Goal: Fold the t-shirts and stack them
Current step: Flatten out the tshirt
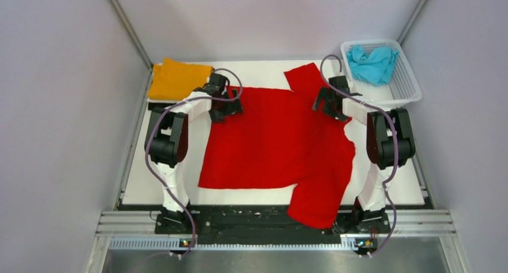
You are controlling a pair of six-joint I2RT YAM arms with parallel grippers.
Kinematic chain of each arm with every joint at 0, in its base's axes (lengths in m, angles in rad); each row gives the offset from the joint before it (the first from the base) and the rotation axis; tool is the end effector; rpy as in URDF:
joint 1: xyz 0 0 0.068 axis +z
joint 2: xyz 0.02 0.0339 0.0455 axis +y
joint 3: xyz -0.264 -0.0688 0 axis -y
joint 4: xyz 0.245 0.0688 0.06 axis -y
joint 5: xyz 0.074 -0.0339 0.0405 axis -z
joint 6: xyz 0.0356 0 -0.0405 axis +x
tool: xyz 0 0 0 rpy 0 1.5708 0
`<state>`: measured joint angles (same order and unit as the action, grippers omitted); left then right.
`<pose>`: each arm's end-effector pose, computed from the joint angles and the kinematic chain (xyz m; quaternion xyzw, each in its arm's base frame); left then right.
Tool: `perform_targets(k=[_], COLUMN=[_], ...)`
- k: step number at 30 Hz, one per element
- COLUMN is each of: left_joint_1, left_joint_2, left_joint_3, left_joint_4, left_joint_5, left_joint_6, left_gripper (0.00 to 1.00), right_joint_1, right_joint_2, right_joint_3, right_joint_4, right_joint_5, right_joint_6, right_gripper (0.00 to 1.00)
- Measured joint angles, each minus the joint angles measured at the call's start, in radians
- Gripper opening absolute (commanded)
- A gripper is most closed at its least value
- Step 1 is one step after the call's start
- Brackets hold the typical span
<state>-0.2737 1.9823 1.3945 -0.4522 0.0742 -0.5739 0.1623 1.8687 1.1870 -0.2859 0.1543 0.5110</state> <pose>0.4019 -0.1156 0.1751 -0.1346 0.9549 -0.1404 0.2242 0.3833 0.0572 0.1682 0.1877 0.9336 0.0284 0.3038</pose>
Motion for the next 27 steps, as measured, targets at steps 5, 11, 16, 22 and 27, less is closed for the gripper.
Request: perform_targets(k=[5,11,16,22,27], left_joint_1=[0.019,0.038,0.055,0.048,0.018], left_joint_2=[0.07,0.195,0.255,0.188,-0.025], left_joint_3=[0.106,0.306,0.402,0.298,0.049], left_joint_4=[-0.042,-0.106,-0.116,-0.077,-0.097], left_joint_5=[0.018,0.032,0.053,0.051,0.008], left_joint_6=[-0.003,-0.01,-0.028,-0.03,-0.03], left_gripper=[0.99,0.99,0.99,0.99,0.99], right_joint_1=[-0.022,-0.048,-0.054,-0.043,0.024], right_joint_2=[0.111,0.222,0.295,0.257,0.069], right_joint_3=[0.147,0.307,0.419,0.374,0.22], right_joint_4=[0.011,-0.002,-0.017,-0.014,-0.082], right_joint_5=[-0.026,-0.061,-0.076,-0.087,-0.052], right_joint_6=[-0.048,-0.091,-0.113,-0.124,-0.144], right_gripper=[0.99,0.99,0.99,0.99,0.99])
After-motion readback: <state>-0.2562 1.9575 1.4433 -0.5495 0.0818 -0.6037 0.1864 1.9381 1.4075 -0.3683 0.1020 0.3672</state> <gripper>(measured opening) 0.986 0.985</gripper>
